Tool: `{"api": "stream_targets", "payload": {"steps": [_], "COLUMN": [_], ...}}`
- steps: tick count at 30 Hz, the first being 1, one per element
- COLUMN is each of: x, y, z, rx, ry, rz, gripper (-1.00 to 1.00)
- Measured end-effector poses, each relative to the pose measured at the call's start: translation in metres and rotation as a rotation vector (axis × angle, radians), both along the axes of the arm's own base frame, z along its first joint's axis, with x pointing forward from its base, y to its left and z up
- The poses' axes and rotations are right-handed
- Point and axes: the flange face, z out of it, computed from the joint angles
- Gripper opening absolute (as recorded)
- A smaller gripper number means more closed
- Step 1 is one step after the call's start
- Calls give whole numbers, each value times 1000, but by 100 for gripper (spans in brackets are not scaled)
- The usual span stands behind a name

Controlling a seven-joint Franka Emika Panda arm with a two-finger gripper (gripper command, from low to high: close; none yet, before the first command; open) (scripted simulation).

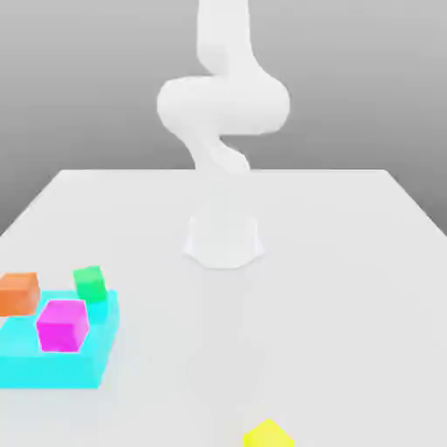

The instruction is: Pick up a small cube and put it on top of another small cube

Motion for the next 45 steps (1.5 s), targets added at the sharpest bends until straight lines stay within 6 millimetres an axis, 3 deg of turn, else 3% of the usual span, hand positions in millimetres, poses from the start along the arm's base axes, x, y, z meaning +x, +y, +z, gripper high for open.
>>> {"api": "stream_targets", "payload": {"steps": [7,15,22,28,33,34,40,42,45], "x": [80,135,150,139,136,136,135,136,136], "y": [12,33,50,54,54,54,54,55,55], "z": [-103,-238,-364,-471,-544,-551,-555,-540,-502], "rx": [-38,-97,-167,-241,-255,-255,-254,-255,-255], "ry": [178,370,535,677,701,701,703,703,703], "rz": [151,310,448,558,579,579,579,580,580], "gripper": [0,0,0,0,0,-100,-100,-100,-100]}}
